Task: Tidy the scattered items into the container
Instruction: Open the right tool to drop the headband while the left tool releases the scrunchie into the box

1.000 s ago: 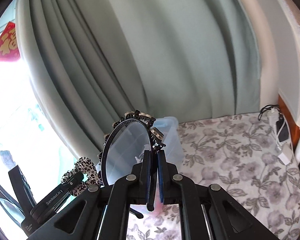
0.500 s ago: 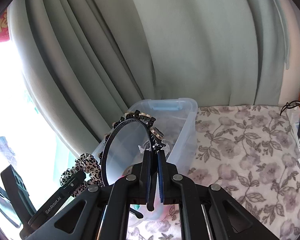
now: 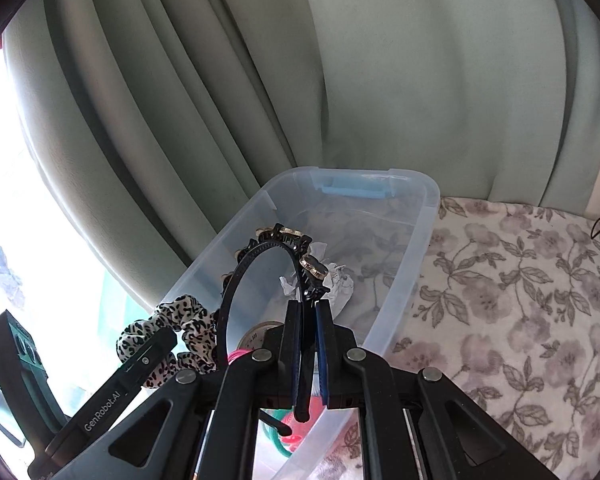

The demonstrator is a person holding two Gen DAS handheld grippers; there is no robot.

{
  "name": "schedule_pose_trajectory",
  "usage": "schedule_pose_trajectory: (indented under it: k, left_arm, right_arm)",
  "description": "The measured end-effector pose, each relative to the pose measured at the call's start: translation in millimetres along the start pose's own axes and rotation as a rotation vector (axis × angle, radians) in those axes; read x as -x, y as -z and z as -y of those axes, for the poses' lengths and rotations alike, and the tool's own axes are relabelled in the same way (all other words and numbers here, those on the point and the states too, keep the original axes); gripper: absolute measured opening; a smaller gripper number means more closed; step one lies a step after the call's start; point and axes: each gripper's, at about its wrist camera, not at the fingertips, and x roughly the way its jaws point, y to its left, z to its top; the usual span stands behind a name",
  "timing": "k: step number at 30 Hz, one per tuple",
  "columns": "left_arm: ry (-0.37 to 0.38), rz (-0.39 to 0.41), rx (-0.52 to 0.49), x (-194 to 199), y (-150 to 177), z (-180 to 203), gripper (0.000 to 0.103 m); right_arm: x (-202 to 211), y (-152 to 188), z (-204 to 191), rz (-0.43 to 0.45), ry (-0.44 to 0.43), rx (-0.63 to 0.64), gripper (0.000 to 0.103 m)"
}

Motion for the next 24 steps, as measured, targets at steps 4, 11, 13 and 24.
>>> schedule_pose_trajectory:
  k: [4,11,13,24]
  left_arm:
    - [0.003,-0.003,-0.016,-4.0,-1.9,4.3,0.022]
    - [-0.008,-0.010,-0.022,-4.9,-6.7,7.8,0.022]
    - [0.002,-0.006,-0.024,-2.1,-9.0,9.1,0.022]
    - [0.016,-0.029,-0.066,-4.7,-8.6,22.7,0.022]
  right_arm:
    - [-7.4,-1.5,2.5,-0.013,0.003,-0.003,0.008]
    - [-14.2,-6.5,1.7,-0.026,0.006,0.005,0.008]
    - [-16.3,-7.4,2.1,-0.027,0.010,0.008,0.008]
    - [-20.1,-9.7,-1.8,-0.035,-0.009,0.034,0.010]
